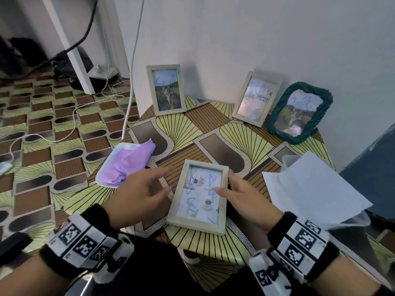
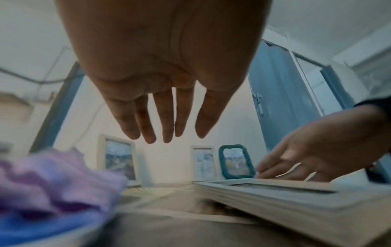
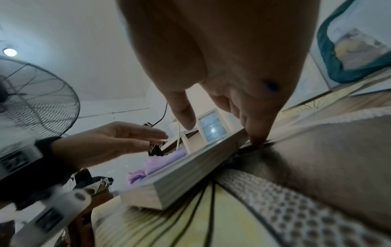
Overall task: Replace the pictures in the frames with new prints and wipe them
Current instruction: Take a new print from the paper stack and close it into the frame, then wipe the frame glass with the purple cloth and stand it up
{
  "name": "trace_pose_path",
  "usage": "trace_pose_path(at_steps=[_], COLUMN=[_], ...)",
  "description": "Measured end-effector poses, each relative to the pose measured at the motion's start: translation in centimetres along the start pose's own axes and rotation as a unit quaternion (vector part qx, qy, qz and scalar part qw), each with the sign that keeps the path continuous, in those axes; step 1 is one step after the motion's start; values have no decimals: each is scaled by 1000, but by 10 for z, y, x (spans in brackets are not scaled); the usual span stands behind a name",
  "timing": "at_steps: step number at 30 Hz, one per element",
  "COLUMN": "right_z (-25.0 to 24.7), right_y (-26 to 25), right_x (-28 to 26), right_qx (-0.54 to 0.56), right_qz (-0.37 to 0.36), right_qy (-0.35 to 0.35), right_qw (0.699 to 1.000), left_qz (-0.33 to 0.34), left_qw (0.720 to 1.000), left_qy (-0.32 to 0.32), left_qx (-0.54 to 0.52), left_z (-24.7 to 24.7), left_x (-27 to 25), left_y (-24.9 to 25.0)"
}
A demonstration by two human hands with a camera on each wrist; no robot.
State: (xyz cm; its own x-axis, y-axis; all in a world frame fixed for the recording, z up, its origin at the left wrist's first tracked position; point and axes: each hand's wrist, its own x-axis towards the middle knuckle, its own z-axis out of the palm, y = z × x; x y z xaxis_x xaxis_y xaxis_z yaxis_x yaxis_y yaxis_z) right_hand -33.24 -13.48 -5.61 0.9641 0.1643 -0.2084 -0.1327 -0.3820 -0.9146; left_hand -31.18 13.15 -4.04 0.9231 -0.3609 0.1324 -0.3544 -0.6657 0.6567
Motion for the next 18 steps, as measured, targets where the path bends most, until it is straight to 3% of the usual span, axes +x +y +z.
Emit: trace_pose_path(at_steps=[2, 4, 8, 10, 13, 18], right_z=[5, 8, 11, 11, 11, 16], right_y=[7, 9, 6, 4, 3, -2], right_x=[-6, -11, -14, -11, -4, 8], right_qx=[-33, -71, -94, -93, -108, -102], right_qz=[-7, -10, -1, 4, 9, 18], right_qy=[10, 8, -5, -9, -14, -14], right_qw=[999, 997, 996, 996, 994, 995], left_qz=[55, 84, -3, -36, -54, -59], left_qw=[994, 982, 950, 930, 916, 935], left_qy=[41, 20, -136, -179, -204, -196], left_qx=[90, 169, 280, 317, 340, 290], left_z=[-14, -28, -45, -48, -48, -49], left_x=[6, 15, 24, 24, 20, 15], left_y=[-1, -7, -29, -40, -54, -70])
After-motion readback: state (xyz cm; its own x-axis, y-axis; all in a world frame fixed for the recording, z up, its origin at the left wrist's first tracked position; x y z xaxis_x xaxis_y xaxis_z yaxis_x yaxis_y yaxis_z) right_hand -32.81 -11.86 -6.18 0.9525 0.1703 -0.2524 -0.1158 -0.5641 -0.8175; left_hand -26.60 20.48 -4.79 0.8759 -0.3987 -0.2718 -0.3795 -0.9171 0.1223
